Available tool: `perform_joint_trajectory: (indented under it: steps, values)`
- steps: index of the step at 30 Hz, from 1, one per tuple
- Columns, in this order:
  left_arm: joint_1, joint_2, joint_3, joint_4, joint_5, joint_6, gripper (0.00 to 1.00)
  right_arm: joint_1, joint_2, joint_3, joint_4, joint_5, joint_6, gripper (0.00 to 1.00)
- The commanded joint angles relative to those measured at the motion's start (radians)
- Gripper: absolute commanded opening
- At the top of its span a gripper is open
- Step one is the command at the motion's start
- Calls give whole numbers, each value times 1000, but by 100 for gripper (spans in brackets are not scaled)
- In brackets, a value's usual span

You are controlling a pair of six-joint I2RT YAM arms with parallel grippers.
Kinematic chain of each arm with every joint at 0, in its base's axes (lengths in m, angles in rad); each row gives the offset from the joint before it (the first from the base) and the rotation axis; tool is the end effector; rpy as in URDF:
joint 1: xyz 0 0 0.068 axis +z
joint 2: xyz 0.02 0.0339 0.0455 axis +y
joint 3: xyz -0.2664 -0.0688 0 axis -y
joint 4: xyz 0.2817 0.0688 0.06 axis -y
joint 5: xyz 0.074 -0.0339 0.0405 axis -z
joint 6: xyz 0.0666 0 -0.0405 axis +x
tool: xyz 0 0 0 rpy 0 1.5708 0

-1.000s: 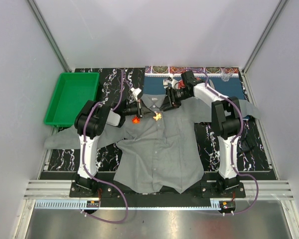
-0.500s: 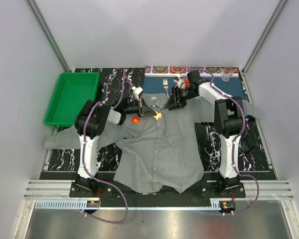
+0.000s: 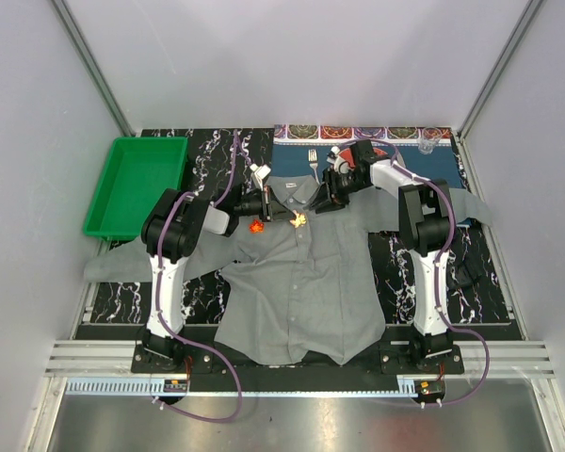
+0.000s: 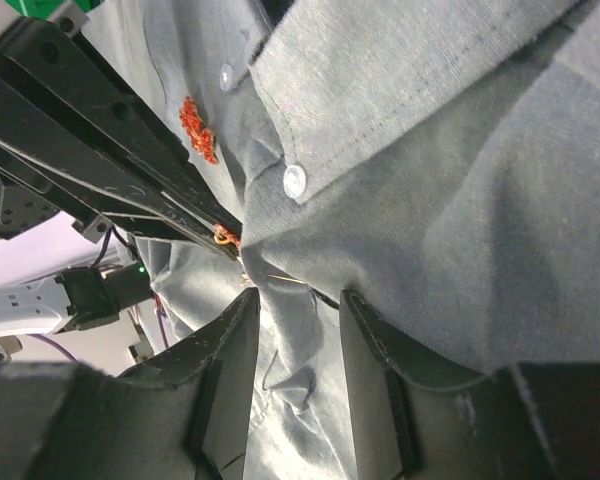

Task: Pin the brooch onto the clothing
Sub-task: Pin the brooch to the clothes.

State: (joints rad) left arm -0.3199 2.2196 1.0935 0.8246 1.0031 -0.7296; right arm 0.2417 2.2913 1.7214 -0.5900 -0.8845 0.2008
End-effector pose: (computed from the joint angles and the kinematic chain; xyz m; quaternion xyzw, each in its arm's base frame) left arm 0.4201 -0.1983 0.0647 0.1355 0.7493 -0.5955 0.2560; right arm 0.4845 0.1725 0.1057 -0.1054 0.8828 0.4492 0.0879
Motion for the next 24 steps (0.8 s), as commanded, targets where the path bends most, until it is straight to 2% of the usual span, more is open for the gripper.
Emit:
perform_joint_trajectory:
  steps: [1,7,19,20,24]
  values:
    - [-4,-11,35,27,5,27,0,14,0,46,53,-56,31,43]
    - [-7,-9,39,21,2,29,0,19,-4,41,50,-111,34,40]
    - [-8,-6,46,18,5,30,0,21,-15,14,47,-110,22,40]
    - [-10,-6,46,15,5,30,0,22,-18,12,47,-93,22,43]
    - [-10,-3,45,15,3,32,0,18,-21,10,35,-25,17,43]
